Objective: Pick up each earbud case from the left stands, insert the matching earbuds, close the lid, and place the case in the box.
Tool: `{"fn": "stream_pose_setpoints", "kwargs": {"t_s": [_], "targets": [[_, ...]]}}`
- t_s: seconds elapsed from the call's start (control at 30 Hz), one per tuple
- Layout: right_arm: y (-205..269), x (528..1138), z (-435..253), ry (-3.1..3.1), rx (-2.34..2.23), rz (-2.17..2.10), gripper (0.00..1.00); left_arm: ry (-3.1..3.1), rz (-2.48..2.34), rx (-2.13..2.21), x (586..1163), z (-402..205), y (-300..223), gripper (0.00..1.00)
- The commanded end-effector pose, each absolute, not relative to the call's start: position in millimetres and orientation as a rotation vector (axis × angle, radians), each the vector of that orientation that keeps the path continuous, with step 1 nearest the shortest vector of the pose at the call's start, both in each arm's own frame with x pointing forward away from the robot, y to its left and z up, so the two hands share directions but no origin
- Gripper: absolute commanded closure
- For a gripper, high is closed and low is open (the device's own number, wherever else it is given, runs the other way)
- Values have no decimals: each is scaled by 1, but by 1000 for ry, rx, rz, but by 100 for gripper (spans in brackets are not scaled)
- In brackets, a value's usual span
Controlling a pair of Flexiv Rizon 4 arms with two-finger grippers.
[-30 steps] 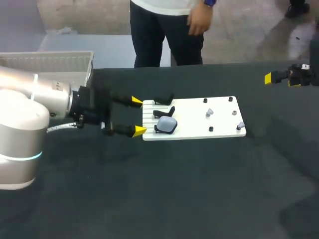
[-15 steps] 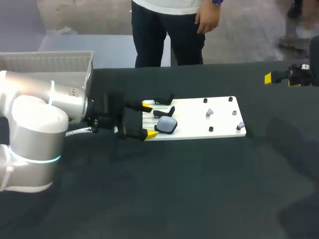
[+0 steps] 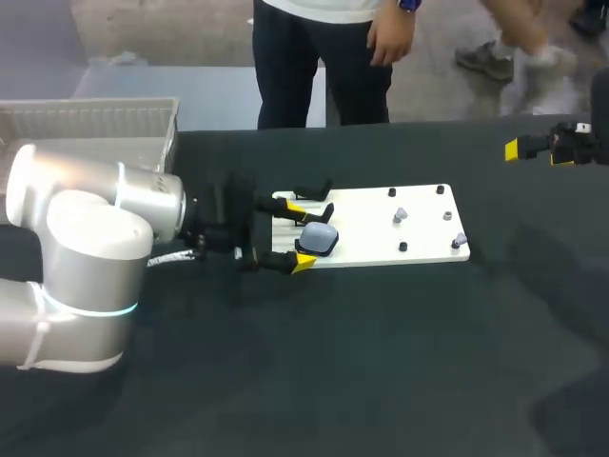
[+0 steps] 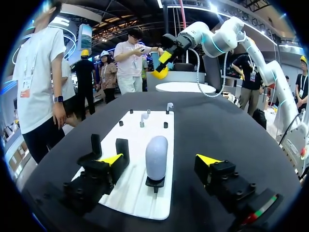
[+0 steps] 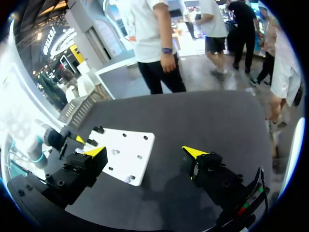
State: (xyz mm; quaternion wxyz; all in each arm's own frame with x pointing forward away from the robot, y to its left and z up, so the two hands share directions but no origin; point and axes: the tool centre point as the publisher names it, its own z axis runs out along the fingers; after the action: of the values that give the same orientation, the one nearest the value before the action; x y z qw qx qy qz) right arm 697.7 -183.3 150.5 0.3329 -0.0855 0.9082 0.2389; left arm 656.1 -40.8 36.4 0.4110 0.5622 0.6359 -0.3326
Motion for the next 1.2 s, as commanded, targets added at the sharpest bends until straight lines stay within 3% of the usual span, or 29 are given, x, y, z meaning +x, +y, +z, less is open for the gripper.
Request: {"fn": "stream_pose_setpoints", "kwargs": {"t_s": [0.03,0.2,0.53,0.9,1.07,1.2], "targets": [[-184,699,150,2371,-226,627,0,1573,-848,1399,657,30,-42,6],[-184,699,150,2371,-226,627,0,1552,-868,1402,658,29,-45,10],[-184,699,150,2371,-226,627,0,1530,-907,1401,658,25,-50,33],[-184,699,150,2371,-226,627,0,1524,-934,1413,662,23,-56,39],[-184,699,150,2371,-226,627,0,1517,-956,1411,663,21,-56,50],[-184,699,150,2371,-226,627,0,1510,-971,1411,665,20,-57,51]]}}
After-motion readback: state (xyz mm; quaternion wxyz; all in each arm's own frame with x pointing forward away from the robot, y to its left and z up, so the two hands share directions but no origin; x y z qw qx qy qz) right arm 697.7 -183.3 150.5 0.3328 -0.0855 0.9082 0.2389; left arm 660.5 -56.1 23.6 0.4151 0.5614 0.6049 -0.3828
